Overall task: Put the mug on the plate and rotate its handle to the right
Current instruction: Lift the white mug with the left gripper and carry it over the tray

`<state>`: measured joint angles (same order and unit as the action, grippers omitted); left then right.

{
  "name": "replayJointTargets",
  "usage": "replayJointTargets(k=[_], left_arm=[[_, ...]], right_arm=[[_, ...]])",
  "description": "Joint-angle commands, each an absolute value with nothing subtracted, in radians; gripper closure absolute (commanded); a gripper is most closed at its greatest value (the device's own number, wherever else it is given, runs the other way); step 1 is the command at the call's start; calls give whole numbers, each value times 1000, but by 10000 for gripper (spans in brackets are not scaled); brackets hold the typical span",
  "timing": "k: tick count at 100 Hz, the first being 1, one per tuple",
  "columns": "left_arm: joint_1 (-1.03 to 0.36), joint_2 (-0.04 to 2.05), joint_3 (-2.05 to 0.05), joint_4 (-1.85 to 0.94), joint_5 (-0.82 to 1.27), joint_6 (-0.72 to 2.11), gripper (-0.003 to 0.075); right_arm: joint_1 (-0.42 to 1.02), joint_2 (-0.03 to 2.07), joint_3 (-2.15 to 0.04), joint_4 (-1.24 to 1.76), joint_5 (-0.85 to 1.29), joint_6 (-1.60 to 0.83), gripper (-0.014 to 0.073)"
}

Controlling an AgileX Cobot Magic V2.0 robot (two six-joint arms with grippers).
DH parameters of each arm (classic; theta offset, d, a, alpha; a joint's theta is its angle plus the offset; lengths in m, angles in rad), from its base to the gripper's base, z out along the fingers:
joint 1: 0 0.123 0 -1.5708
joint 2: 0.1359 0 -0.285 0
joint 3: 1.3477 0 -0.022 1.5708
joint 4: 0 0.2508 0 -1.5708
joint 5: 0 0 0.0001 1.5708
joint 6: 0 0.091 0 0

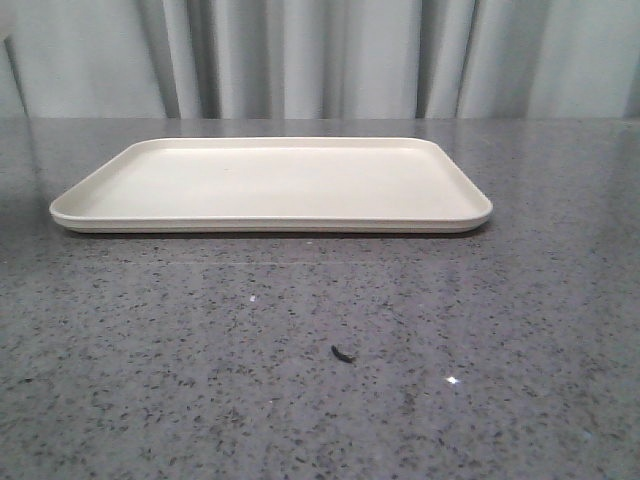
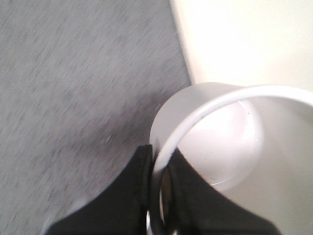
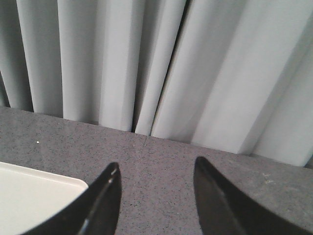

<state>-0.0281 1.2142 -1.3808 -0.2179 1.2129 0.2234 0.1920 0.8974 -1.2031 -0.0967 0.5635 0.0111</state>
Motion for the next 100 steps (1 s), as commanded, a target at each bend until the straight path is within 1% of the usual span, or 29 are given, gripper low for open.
replayJointTargets(k=[1, 30, 50, 65, 100], left_arm=[[-78, 1239, -1480, -288, 1171, 235, 739], [-268, 1451, -1729, -301, 1188, 235, 739], [-352, 1591, -1813, -313, 1187, 235, 739], [-386, 1671, -1833, -315, 1186, 235, 739], [-387, 1800, -1833, -327, 1187, 235, 739]], right_arm=[[190, 895, -1237, -119, 493, 0, 233], [190, 895, -1237, -123, 493, 0, 233], [190, 895, -1237, -122, 494, 0, 233], [190, 895, -1237, -122, 494, 0, 233], [190, 895, -1237, -122, 494, 0, 233]])
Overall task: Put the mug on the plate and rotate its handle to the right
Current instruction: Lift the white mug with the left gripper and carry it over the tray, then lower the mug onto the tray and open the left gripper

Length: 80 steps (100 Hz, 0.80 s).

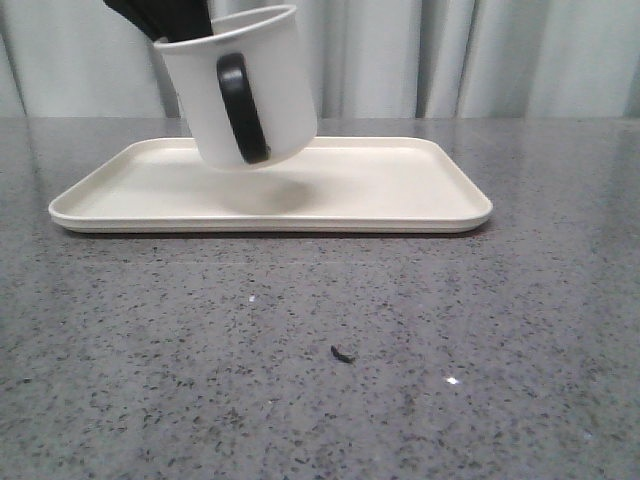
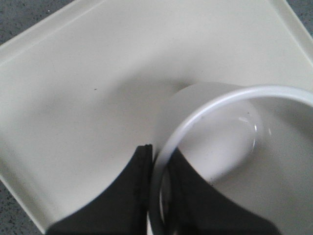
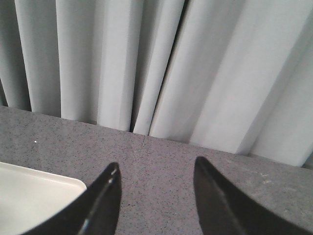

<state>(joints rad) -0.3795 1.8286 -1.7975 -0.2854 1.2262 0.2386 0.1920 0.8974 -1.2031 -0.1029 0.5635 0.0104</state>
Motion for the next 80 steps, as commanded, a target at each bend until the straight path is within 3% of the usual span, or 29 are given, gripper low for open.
replayJointTargets(k=[1, 80], left_arm=[[-387, 1800, -1833, -327, 1187, 235, 739], [-387, 1884, -1833, -352, 1237, 235, 738]], right_arm=[[190, 895, -1237, -122, 494, 0, 233], [190, 895, -1237, -122, 494, 0, 233]])
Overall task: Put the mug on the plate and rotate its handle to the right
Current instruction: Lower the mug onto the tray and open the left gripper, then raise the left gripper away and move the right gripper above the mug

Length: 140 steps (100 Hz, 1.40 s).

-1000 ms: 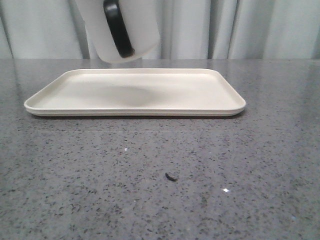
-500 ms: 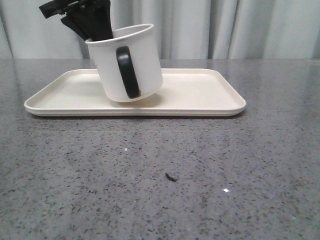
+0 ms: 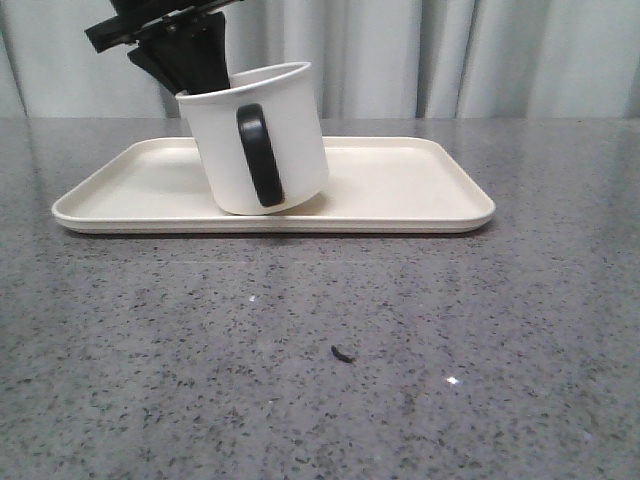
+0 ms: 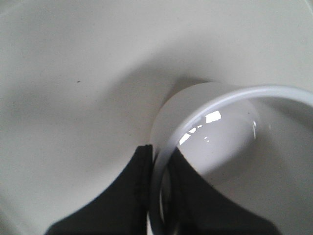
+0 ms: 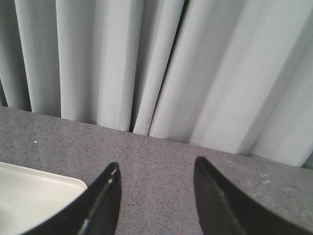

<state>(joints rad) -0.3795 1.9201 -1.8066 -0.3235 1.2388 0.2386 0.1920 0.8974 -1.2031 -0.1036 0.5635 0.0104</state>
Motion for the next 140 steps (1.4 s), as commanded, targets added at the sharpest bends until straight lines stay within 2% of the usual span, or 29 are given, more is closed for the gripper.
replayJointTargets(k=[1, 38, 47, 64, 74, 114, 140], left_arm=[[-387, 1884, -1833, -352, 1237, 235, 738], [-387, 1884, -1835, -359, 1266, 235, 720], [-387, 1884, -1835, -375, 1266, 235, 659], [-387, 1884, -1835, -386, 1266, 235, 490], [-387, 1884, -1839, -388, 1266, 235, 433], [-387, 1874, -2027, -442, 1266, 229, 431], [-384, 1781, -2040, -419, 1266, 229, 435]], right_arm=[[190, 895, -1237, -122, 494, 0, 233], [190, 895, -1237, -122, 494, 0, 233], [190, 895, -1237, -122, 494, 0, 233], [190, 895, -1237, -122, 503, 0, 233], [190, 895, -1237, -122, 508, 0, 233], [190, 895, -1237, -122, 517, 0, 233], [190, 895, -1237, -122, 519, 0, 233]])
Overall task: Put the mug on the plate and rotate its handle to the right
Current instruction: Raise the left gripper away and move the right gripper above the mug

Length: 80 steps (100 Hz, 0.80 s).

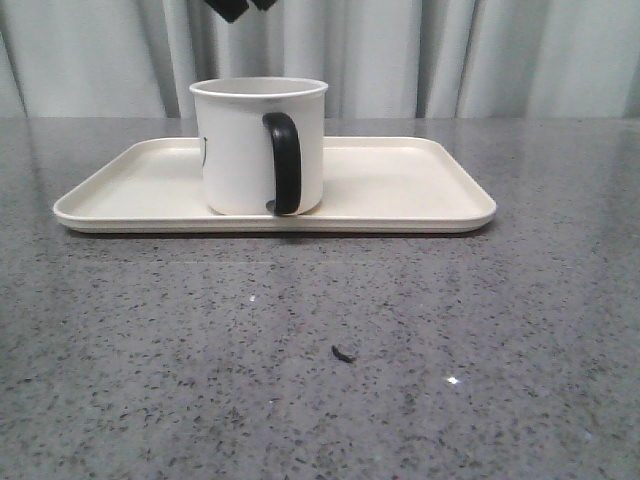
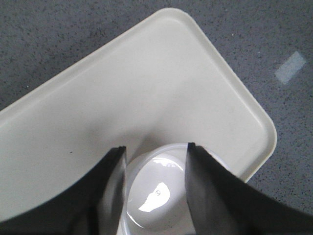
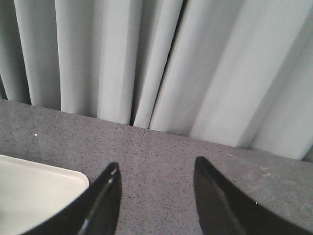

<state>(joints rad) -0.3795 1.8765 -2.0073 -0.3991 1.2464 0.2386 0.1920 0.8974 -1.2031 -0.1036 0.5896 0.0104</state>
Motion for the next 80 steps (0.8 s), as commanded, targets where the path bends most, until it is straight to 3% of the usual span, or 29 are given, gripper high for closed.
replayJointTargets(k=[1, 26, 61, 80], left_arm=[[-384, 1774, -2040, -416, 1266, 229, 435], [-383, 1627, -2040, -230, 1266, 217, 477], [-383, 1378, -2038, 97, 1266, 127, 739], [-383, 1246, -1999, 209, 1266, 94, 739]], right_arm=[[190, 895, -1237, -122, 519, 0, 233], [190, 895, -1237, -122, 518, 0, 233], [190, 895, -1249, -123, 495, 0, 233], [194, 930, -1329, -122, 499, 0, 233]])
